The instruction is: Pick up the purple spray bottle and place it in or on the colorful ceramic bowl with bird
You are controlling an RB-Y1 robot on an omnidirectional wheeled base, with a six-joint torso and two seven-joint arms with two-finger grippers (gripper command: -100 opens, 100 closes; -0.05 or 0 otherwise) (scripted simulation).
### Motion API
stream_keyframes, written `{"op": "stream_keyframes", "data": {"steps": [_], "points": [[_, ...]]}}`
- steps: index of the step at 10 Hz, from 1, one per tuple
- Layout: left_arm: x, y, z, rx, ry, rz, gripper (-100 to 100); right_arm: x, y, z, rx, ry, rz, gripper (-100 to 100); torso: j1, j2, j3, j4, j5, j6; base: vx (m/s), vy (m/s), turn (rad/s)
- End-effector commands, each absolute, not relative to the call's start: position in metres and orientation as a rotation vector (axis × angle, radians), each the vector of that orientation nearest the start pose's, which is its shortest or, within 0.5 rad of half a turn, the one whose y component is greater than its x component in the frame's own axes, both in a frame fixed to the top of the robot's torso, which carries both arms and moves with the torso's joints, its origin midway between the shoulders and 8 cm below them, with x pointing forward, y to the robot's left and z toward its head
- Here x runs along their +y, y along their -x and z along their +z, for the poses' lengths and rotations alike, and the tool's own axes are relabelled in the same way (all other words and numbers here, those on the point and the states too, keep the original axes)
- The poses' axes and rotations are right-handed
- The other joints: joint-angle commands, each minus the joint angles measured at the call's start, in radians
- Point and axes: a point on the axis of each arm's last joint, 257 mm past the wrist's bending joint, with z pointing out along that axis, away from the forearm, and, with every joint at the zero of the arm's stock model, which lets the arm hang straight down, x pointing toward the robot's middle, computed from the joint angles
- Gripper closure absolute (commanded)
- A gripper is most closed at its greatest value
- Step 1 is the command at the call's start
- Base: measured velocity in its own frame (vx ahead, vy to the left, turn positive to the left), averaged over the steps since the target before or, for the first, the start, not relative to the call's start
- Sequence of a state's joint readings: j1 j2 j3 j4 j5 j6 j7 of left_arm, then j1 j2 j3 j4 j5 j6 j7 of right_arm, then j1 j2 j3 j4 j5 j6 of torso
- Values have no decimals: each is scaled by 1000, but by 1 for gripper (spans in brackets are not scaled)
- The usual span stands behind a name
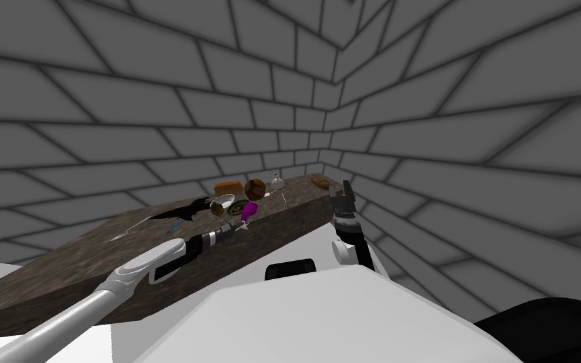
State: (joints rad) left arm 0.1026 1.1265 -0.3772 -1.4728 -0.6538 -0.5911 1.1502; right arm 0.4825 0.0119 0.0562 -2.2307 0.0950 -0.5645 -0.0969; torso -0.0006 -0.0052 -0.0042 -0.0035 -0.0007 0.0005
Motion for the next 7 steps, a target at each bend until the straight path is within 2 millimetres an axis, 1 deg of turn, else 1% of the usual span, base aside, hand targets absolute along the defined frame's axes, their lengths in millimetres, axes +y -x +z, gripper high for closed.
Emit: {"op": "stream_keyframes", "data": {"steps": [1,2,3,4,6,7], "points": [[347,-400,-300,2262,648,-1126,100,-247,-348,20,618,-623,1407,0,0,0,0,0,0,0,35,20,-51],[350,-400,-299,2265,669,-1126,100,-247,-348,20,618,-623,1407,0,1,-1,-1,0,0,0,32,19,-21],[358,-400,-294,2289,680,-1110,100,-247,-348,20,618,-623,1407,0,2,-1,-1,-1,1,-1,35,14,-31],[358,-400,-294,2288,689,-1114,100,-247,-348,20,618,-623,1407,0,3,-2,-2,-2,1,-1,30,15,-14],[371,-400,-284,2327,718,-1090,100,-247,-348,20,618,-623,1407,0,6,-3,-3,-2,2,-3,41,26,-29],[373,-400,-283,2327,734,-1092,100,-247,-348,20,618,-623,1407,0,7,-4,-3,-3,3,-3,44,28,-12]]}}
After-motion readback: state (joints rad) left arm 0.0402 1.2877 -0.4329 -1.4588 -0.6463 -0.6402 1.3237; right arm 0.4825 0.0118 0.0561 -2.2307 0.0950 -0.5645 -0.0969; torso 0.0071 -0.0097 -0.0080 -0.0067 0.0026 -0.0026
